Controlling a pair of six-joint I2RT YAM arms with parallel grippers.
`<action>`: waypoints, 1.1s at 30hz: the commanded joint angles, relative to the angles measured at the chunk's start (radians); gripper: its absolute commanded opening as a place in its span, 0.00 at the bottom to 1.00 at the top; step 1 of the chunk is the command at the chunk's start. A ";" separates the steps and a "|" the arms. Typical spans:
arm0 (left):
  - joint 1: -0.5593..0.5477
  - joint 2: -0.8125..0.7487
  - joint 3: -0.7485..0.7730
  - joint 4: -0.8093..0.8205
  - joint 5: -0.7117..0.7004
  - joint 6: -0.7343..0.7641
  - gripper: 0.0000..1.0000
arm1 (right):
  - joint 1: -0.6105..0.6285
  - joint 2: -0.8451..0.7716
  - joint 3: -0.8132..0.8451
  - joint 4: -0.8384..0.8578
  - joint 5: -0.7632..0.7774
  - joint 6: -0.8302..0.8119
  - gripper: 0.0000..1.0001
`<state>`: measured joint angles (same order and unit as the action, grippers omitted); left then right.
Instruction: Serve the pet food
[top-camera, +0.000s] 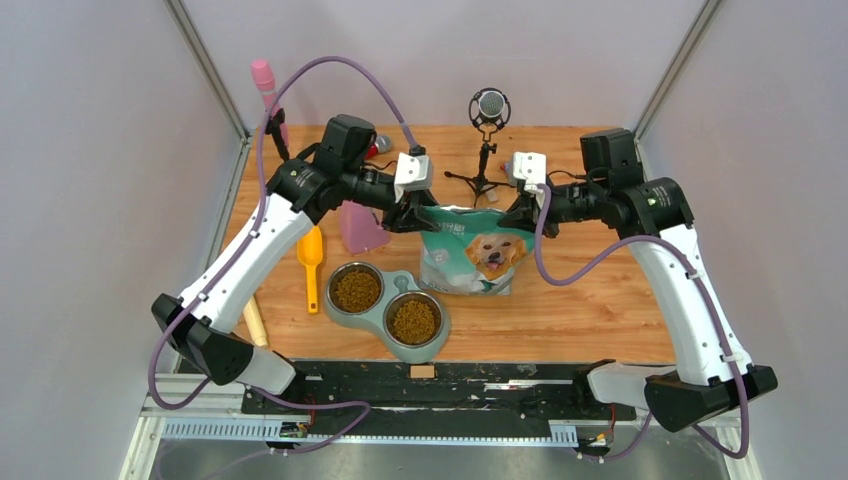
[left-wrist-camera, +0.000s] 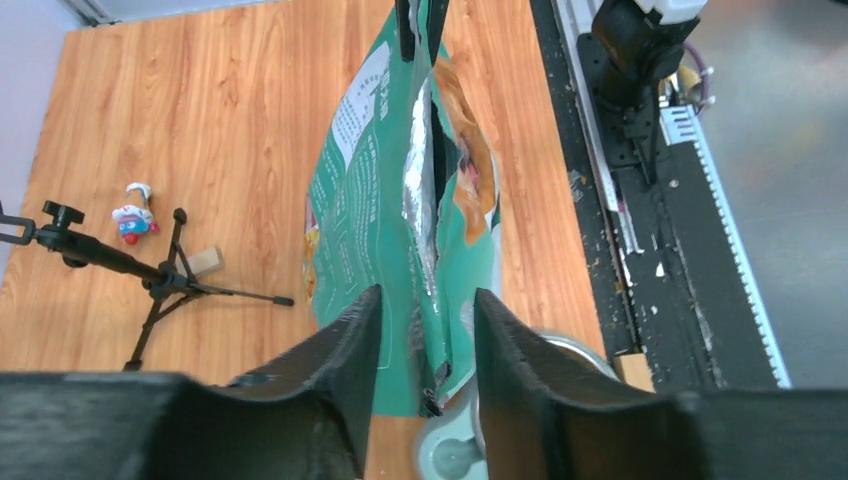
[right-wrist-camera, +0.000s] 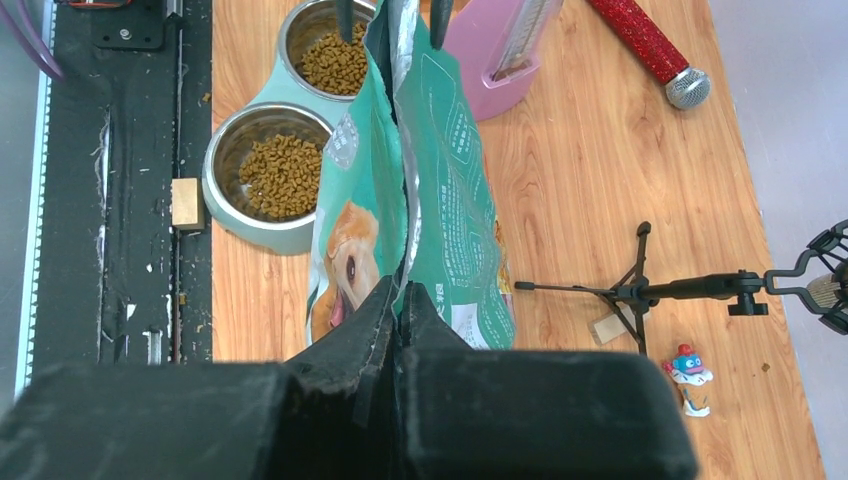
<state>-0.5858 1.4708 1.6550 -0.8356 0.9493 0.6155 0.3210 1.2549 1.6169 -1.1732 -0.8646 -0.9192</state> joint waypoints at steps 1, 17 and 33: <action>-0.013 -0.041 0.007 0.053 0.063 -0.036 0.55 | 0.024 -0.017 0.029 0.006 -0.011 -0.007 0.00; -0.131 0.040 0.084 -0.010 -0.058 0.019 0.00 | 0.031 -0.029 0.037 0.018 0.039 0.027 0.00; -0.131 -0.020 0.061 0.172 -0.196 -0.320 0.00 | 0.134 0.041 0.087 -0.021 0.077 0.000 0.19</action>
<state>-0.7139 1.4937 1.6630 -0.7204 0.7559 0.3798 0.4339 1.2613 1.6405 -1.1976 -0.7860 -0.9176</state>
